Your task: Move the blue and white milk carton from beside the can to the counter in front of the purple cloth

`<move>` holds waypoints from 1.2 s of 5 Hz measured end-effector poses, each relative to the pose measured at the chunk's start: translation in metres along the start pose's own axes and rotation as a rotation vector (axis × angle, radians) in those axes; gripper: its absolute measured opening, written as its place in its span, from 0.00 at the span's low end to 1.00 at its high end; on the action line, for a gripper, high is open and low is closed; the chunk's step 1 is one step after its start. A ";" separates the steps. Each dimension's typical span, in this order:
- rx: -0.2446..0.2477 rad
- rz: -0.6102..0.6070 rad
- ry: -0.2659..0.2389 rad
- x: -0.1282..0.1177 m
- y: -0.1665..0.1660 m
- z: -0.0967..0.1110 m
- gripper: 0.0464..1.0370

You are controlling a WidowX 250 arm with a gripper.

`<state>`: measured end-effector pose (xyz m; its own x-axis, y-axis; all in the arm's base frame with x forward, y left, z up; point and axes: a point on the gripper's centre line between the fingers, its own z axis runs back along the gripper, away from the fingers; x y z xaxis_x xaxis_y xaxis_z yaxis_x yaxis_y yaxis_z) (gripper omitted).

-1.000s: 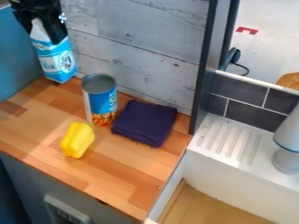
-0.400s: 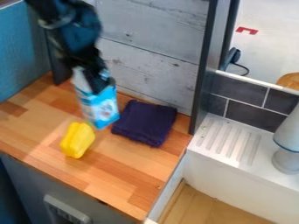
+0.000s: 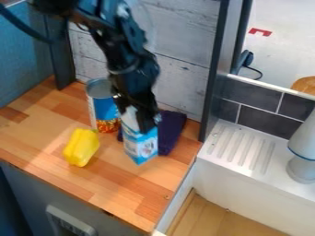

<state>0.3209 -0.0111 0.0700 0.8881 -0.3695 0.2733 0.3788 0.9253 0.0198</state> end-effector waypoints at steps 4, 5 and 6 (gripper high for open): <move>-0.029 0.045 -0.043 -0.014 -0.020 -0.020 0.79; -0.014 0.070 -0.070 -0.013 -0.019 -0.021 0.84; -0.038 0.076 -0.083 -0.014 -0.023 -0.019 0.97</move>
<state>0.3049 -0.0284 0.0474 0.8905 -0.2887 0.3518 0.3225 0.9457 -0.0403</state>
